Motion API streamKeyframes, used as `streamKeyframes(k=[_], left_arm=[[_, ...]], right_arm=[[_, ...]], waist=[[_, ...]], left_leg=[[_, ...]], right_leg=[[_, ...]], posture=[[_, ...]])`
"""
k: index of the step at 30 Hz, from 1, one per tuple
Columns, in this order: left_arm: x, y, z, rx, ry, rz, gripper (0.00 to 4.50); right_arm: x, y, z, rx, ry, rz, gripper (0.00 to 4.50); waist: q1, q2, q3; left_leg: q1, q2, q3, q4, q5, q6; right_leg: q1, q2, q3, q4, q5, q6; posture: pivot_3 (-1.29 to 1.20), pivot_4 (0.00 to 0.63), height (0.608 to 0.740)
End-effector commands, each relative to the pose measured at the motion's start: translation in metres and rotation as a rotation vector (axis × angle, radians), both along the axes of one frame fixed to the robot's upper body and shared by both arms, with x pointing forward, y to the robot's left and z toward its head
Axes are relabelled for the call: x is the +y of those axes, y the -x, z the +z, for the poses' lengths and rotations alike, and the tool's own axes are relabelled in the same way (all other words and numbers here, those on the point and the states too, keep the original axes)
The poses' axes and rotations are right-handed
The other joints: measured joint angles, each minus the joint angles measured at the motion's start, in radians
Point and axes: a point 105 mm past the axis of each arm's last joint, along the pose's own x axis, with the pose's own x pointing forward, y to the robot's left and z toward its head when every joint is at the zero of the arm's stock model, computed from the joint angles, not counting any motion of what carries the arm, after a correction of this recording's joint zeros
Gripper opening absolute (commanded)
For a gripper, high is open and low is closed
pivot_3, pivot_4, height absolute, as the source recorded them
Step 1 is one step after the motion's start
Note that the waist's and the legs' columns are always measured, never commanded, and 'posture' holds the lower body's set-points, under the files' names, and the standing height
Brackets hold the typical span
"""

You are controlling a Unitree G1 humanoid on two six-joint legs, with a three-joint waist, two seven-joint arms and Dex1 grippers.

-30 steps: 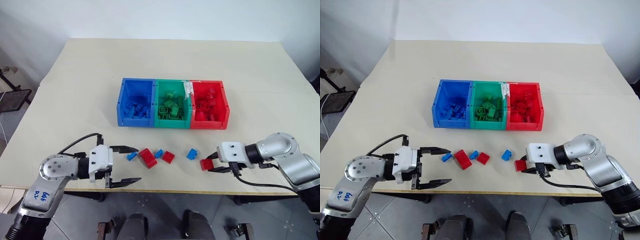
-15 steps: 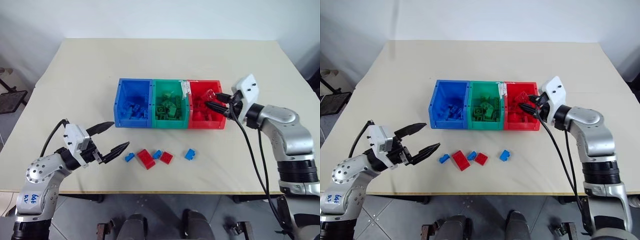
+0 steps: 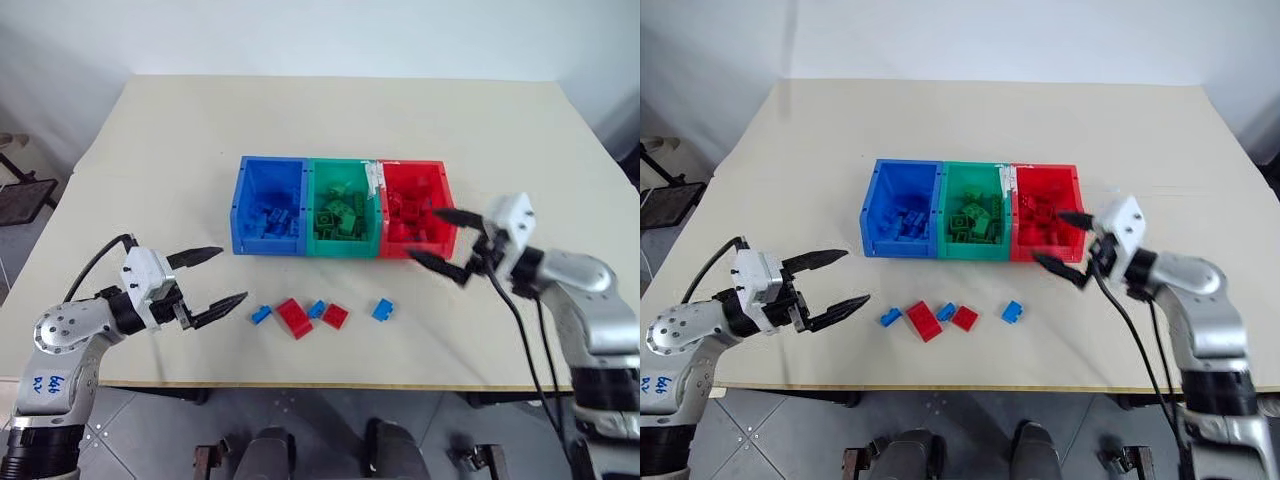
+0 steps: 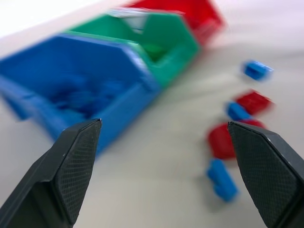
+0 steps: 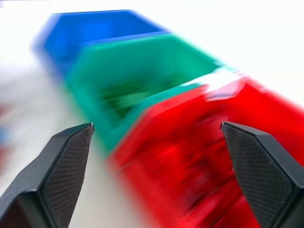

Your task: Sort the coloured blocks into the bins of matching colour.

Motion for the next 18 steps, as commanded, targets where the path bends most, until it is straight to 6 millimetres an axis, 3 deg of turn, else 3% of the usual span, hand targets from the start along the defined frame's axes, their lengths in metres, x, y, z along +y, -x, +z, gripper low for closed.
streamKeyframes(k=[1, 4, 7, 9, 12, 14, 18], left_arm=[[-0.022, 0.004, 0.002, -0.086, -0.078, -0.127, 4.5], [-0.041, 0.009, 0.002, -0.07, -0.064, -0.216, 4.5], [-0.048, 0.011, -0.002, -0.053, -0.074, -0.262, 4.5], [-0.048, 0.01, -0.004, -0.052, -0.079, -0.265, 4.5], [-0.045, 0.01, -0.005, -0.04, -0.091, -0.263, 4.5], [-0.041, 0.01, -0.005, -0.036, -0.103, -0.251, 4.5], [-0.035, 0.012, -0.005, -0.031, -0.113, -0.233, 4.5]], right_arm=[[-0.029, 0.032, -0.006, 0.017, 0.168, 0.05, 4.48], [-0.052, 0.049, -0.022, 0.083, 0.275, 0.061, 4.48], [-0.052, 0.047, -0.02, 0.077, 0.26, 0.047, 4.48], [-0.039, 0.043, -0.015, 0.086, 0.214, 0.07, 4.48], [0.002, 0.034, -0.009, 0.159, 0.176, 0.12, 4.48], [0.027, 0.024, -0.015, 0.214, 0.211, 0.108, 4.48], [0.056, 0.013, -0.026, 0.285, 0.248, 0.077, 4.48]], waist=[[0.001, 0.0, 0.0], [-0.004, 0.0, 0.0], [-0.025, 0.0, 0.0], [-0.028, 0.0, 0.0], [-0.027, 0.0, 0.0], [-0.027, 0.0, 0.0], [-0.008, 0.0, 0.0]], left_leg=[[0.0, 0.0, 0.0, 0.0, 0.0, 0.0], [0.002, 0.0, 0.004, 0.002, 0.0, 0.001], [0.005, 0.002, 0.008, 0.002, 0.0, 0.001], [0.006, 0.003, 0.008, 0.001, 0.0, 0.001], [0.007, 0.003, 0.009, 0.0, 0.0, 0.0], [0.007, 0.003, 0.008, 0.001, 0.0, 0.0], [0.001, 0.003, 0.003, 0.003, 0.0, 0.0]], right_leg=[[0.0, 0.0, 0.0, 0.0, 0.0, 0.0], [0.001, 0.0, 0.002, 0.0, 0.0, -0.001], [0.001, 0.001, 0.004, 0.0, 0.002, -0.003], [0.001, 0.001, 0.004, 0.001, 0.002, -0.003], [0.0, 0.001, 0.004, 0.001, 0.002, -0.003], [0.0, 0.001, 0.004, 0.001, 0.002, -0.003], [-0.001, 0.001, 0.0, 0.001, 0.002, -0.003]], posture=[[0.0, 0.15, 0.74], [0.0, 0.15, 0.74], [0.0, 0.15, 0.74], [0.0, 0.15, 0.74], [0.0, 0.15, 0.74], [0.0, 0.15, 0.74], [0.0, 0.15, 0.74]])
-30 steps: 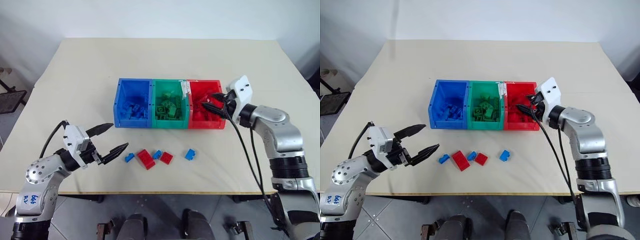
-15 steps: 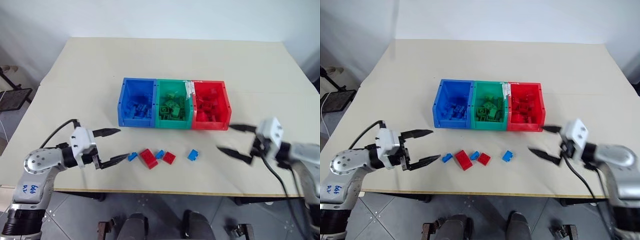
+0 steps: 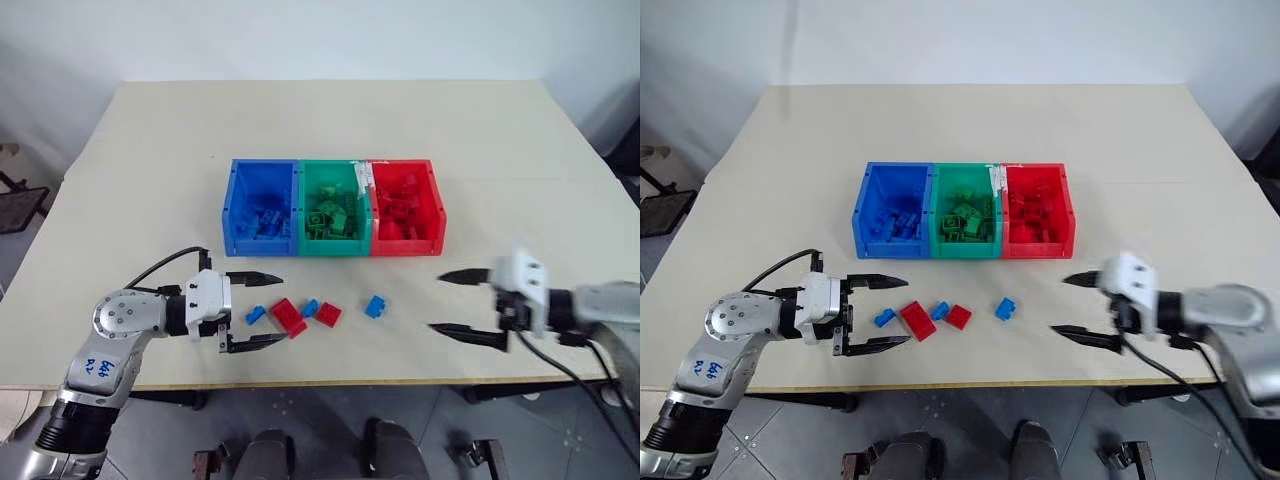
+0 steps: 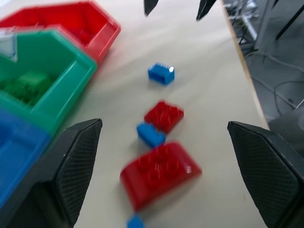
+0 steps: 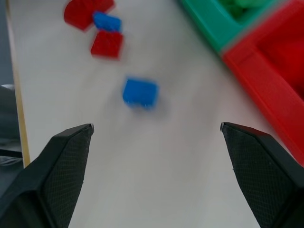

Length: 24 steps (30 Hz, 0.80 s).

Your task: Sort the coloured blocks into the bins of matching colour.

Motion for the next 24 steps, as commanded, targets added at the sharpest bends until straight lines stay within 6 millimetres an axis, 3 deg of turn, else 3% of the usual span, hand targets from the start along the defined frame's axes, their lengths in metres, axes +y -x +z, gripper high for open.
streamKeyframes(k=[1, 4, 8, 12, 17, 19, 21, 24], left_arm=[[0.006, 0.003, 0.008, -0.035, -0.009, 0.015, 4.5], [0.008, 0.005, 0.008, -0.035, -0.011, 0.027, 4.5], [0.008, 0.006, 0.009, -0.037, -0.009, 0.035, 4.5], [0.009, 0.008, 0.011, -0.043, -0.008, 0.041, 4.5], [0.011, 0.007, 0.011, -0.045, -0.008, 0.053, 4.5], [0.012, 0.006, 0.013, -0.051, 0.012, 0.074, 4.5], [0.015, 0.003, 0.018, -0.059, 0.066, 0.127, 4.5], [0.036, -0.002, 0.025, -0.05, 0.183, 0.287, 4.5]], right_arm=[[0.022, -0.006, -0.011, 0.047, 0.022, -0.04, 4.48], [0.036, -0.017, -0.019, 0.048, 0.042, -0.083, 4.48], [0.039, -0.025, -0.031, 0.04, 0.092, -0.125, 4.31], [0.033, -0.023, -0.035, 0.046, 0.145, -0.136, 3.28], [0.03, -0.023, -0.031, 0.042, 0.158, -0.135, 1.52], [0.039, -0.023, -0.021, 0.044, 0.108, -0.102, 1.45], [0.062, -0.022, 0.002, 0.01, -0.01, -0.013, 1.45], [0.093, -0.038, 0.036, -0.092, -0.139, 0.032, 1.45]], waist=[[0.01, 0.0, 0.0], [0.016, 0.0, 0.0], [0.015, 0.0, 0.0], [0.013, 0.0, 0.0], [0.015, 0.0, 0.0], [0.014, 0.0, 0.0], [0.009, 0.0, 0.0], [-0.014, 0.0, 0.0]], left_leg=[[-0.001, 0.0, 0.0, 0.001, 0.0, 0.0], [-0.002, 0.0, 0.0, 0.001, -0.001, 0.0], [-0.002, 0.0, 0.0, 0.001, -0.001, 0.0], [-0.001, 0.0, 0.0, 0.001, -0.001, 0.0], [-0.001, 0.0, 0.0, 0.001, -0.001, 0.0], [-0.001, 0.0, 0.0, 0.001, -0.001, 0.0], [-0.001, 0.0, 0.0, 0.001, -0.001, 0.0], [-0.001, 0.001, 0.0, 0.0, -0.001, 0.0]], right_leg=[[0.0, 0.0, -0.001, 0.0, 0.0, 0.0], [0.0, 0.0, -0.002, -0.001, 0.0, 0.0], [0.0, 0.0, -0.003, -0.001, 0.0, 0.0], [0.0, 0.0, -0.004, 0.0, 0.0, 0.0], [0.0, 0.0, -0.004, 0.0, 0.0, 0.0], [0.0, 0.0, -0.004, 0.0, 0.0, 0.0], [0.0, 0.0, -0.003, 0.0, 0.0, 0.0], [-0.001, 0.0, -0.004, 0.001, 0.0, 0.0]], posture=[[0.0, 0.15, 0.74], [0.0, 0.15, 0.74], [0.0, 0.15, 0.74], [0.0, 0.15, 0.74], [0.0, 0.15, 0.74], [0.0, 0.15, 0.74], [0.0, 0.15, 0.74], [0.0, 0.15, 0.74]])
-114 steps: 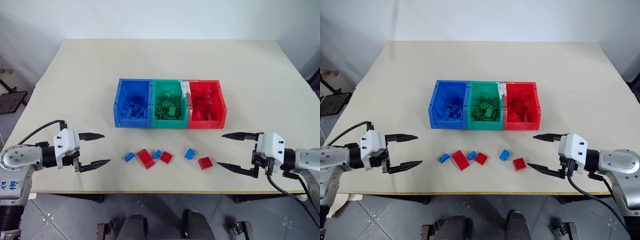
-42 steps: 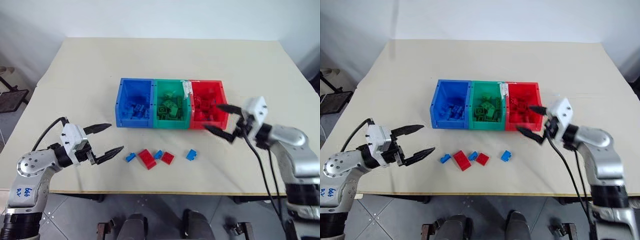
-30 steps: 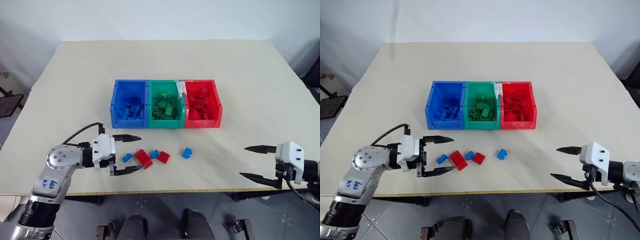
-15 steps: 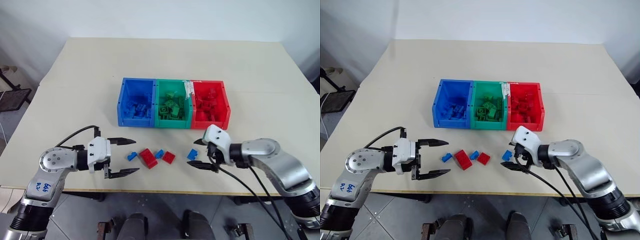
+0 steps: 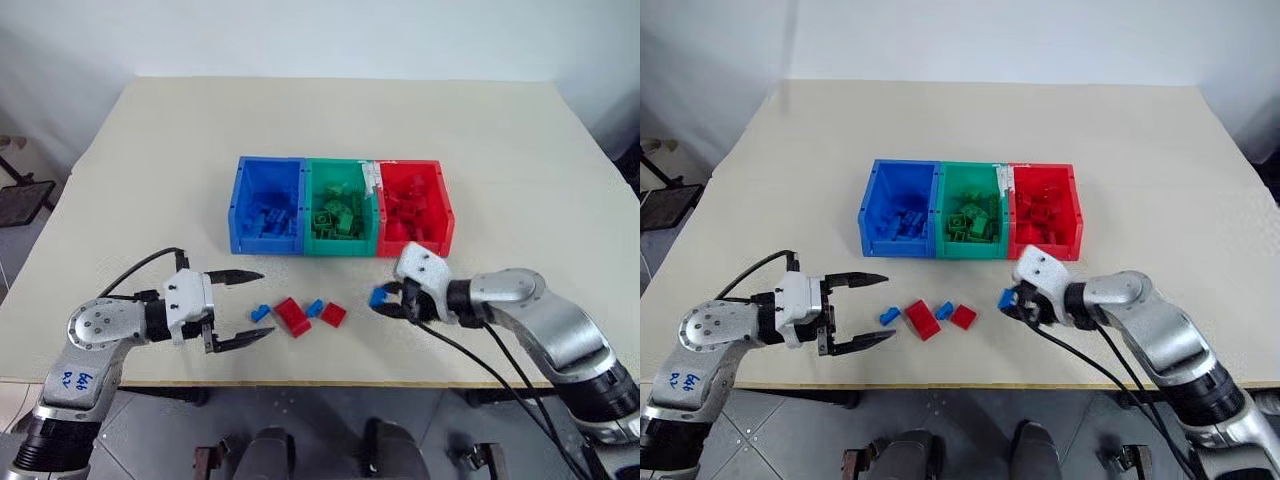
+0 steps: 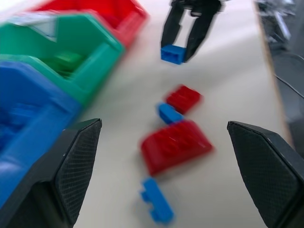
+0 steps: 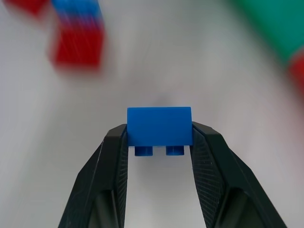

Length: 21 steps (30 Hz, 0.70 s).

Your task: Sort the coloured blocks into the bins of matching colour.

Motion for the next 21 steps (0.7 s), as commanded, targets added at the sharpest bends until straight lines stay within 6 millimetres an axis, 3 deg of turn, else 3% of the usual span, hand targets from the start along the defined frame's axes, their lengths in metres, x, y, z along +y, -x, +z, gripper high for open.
streamKeyframes(k=[1, 7, 10, 14, 21], left_arm=[[0.021, -0.001, 0.014, -0.03, 0.113, 0.155, 4.5], [0.045, 0.003, 0.012, -0.003, 0.242, 0.345, 4.5], [0.048, 0.007, 0.007, 0.007, 0.253, 0.383, 4.5], [0.046, 0.011, 0.002, 0.018, 0.242, 0.384, 4.5], [0.042, 0.007, 0.004, 0.007, 0.243, 0.374, 4.5]], right_arm=[[0.028, -0.015, 0.043, -0.132, -0.136, 0.035, 1.45], [0.083, -0.052, 0.075, -0.226, -0.232, -0.002, 1.45], [0.114, -0.068, 0.088, -0.294, -0.247, -0.011, 1.45], [0.132, -0.083, 0.092, -0.345, -0.243, -0.034, 1.45], [0.136, -0.082, 0.094, -0.364, -0.276, 0.029, 3.84]], waist=[[-0.018, 0.0, 0.0], [-0.035, 0.0, 0.0], [-0.038, 0.0, 0.0], [-0.04, 0.0, 0.0], [-0.047, 0.001, 0.0]], left_leg=[[0.0, 0.0, 0.0, -0.001, 0.0, 0.0], [0.0, 0.0, -0.003, -0.001, 0.0, -0.001], [0.0, 0.0, -0.005, -0.002, 0.0, -0.002], [0.0, 0.0, -0.005, -0.003, 0.0, -0.002], [0.0, 0.0, -0.006, -0.004, 0.001, -0.003]], right_leg=[[0.0, 0.0, 0.0, 0.0, 0.0, 0.0], [0.0, -0.001, -0.004, 0.002, 0.0, 0.0], [-0.001, -0.001, -0.006, 0.003, 0.0, 0.0], [-0.001, -0.001, -0.007, 0.003, 0.0, 0.0], [-0.001, -0.001, -0.007, 0.003, 0.0, -0.001]], posture=[[0.0, 0.15, 0.74], [0.0, 0.15, 0.74], [0.0, 0.15, 0.74], [0.0, 0.15, 0.74], [0.0, 0.15, 0.74]])
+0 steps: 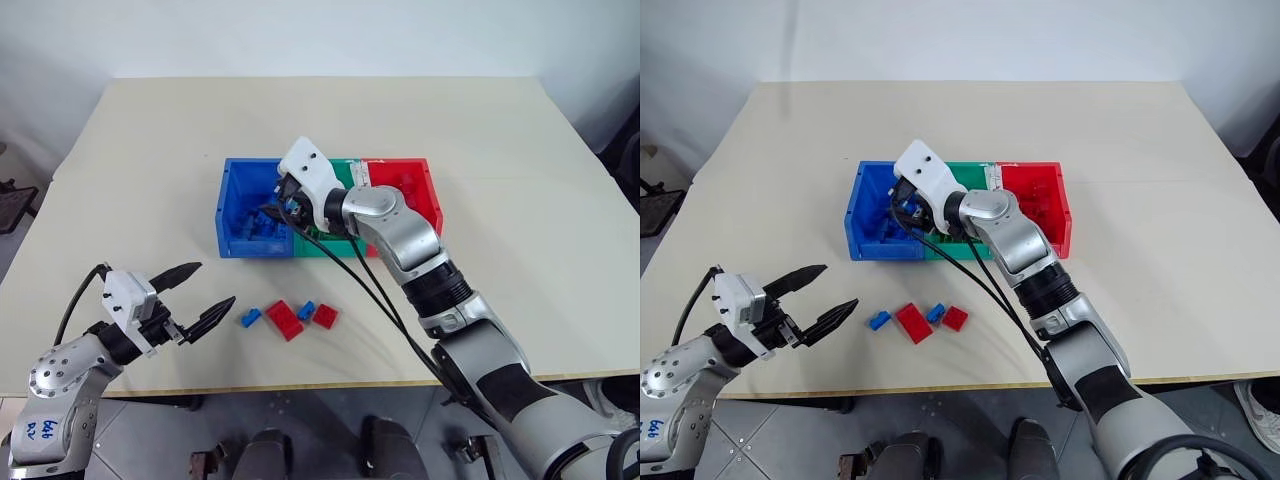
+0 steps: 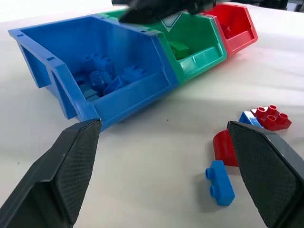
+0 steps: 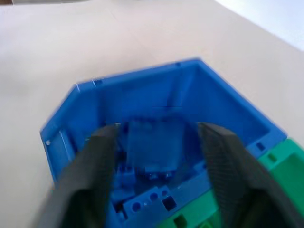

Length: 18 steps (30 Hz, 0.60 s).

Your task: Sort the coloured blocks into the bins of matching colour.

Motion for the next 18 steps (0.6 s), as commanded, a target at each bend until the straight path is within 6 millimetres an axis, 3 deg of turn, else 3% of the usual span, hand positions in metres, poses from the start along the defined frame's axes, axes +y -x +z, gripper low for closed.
streamKeyframes(k=[1, 2, 5, 10, 14, 18], left_arm=[[-0.007, 0.0, 0.011, -0.056, -0.006, -0.029, 4.5], [-0.008, -0.001, 0.012, -0.057, -0.009, -0.035, 4.5], [-0.009, -0.003, 0.013, -0.056, -0.029, -0.059, 4.5], [-0.007, -0.004, 0.01, -0.022, -0.118, -0.152, 4.5], [-0.001, -0.004, 0.009, -0.006, -0.195, -0.227, 4.5], [-0.004, -0.01, 0.012, -0.026, -0.239, -0.296, 4.5]], right_arm=[[-0.002, 0.009, 0.024, -0.109, -0.053, 0.067, 4.16], [-0.01, 0.013, 0.027, -0.135, -0.065, 0.09, 4.47], [-0.028, 0.033, 0.036, -0.218, -0.127, 0.195, 4.47], [-0.076, 0.078, 0.034, -0.338, -0.142, 0.363, 4.47], [-0.122, 0.099, 0.013, -0.3, -0.073, 0.343, 4.47], [-0.192, 0.11, -0.025, -0.166, 0.049, 0.195, 4.47]], waist=[[-0.005, 0.0, 0.0], [-0.004, 0.0, 0.0], [-0.001, 0.0, 0.0], [0.008, 0.0, 0.0], [0.012, 0.0, 0.0], [0.029, 0.0, 0.0]], left_leg=[[0.0, 0.0, 0.0, 0.0, 0.0, 0.0], [0.0, 0.0, 0.0, 0.0, 0.0, 0.0], [0.0, 0.0, 0.0, 0.0, 0.0, 0.0], [0.0, 0.0, 0.001, -0.001, 0.0, 0.0], [0.001, 0.0, 0.002, -0.001, 0.0, 0.0], [0.001, 0.0, 0.003, -0.001, 0.0, 0.001]], right_leg=[[0.0, 0.0, 0.0, 0.0, 0.0, 0.0], [0.0, 0.0, 0.0, 0.0, 0.0, 0.0], [0.0, 0.0, 0.0, 0.0, 0.0, 0.0], [0.0, 0.0, -0.001, -0.002, 0.0, 0.0], [0.001, 0.0, -0.001, -0.002, 0.0, 0.0], [0.002, -0.001, -0.001, -0.004, 0.0, 0.0]], posture=[[0.0, 0.15, 0.74], [0.0, 0.15, 0.74], [0.0, 0.15, 0.74], [0.0, 0.15, 0.74], [0.0, 0.15, 0.74], [0.0, 0.15, 0.74]])
